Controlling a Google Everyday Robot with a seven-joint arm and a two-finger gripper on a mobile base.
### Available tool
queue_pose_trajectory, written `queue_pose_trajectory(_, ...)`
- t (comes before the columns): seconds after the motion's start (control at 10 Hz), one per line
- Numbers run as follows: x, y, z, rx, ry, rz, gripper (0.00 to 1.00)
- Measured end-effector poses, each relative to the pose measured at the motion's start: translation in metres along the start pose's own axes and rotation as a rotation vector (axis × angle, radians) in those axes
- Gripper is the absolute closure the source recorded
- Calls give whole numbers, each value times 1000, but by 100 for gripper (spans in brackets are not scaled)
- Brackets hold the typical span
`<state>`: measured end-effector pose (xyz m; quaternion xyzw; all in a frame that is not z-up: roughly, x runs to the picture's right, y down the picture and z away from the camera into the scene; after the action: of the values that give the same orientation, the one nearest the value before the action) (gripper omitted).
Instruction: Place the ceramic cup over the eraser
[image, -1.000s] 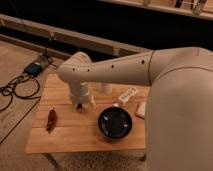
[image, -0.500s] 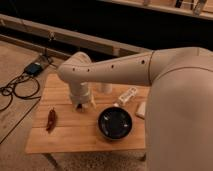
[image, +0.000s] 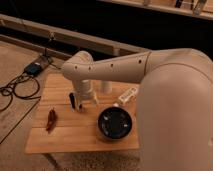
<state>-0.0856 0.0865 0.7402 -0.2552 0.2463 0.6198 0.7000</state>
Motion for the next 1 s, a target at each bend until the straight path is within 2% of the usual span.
queue_pose_trajectory(0.3,-53,-42,14,43,-14,-5,35)
queue_pose_trajectory(0.5,-91,-68,17,55,-49,10,35)
queue_pose_trajectory(0.7,-125,-85,20,47,-87,24,35)
queue_pose_trajectory(1.0,-156,-92,30,26,-106,22,35)
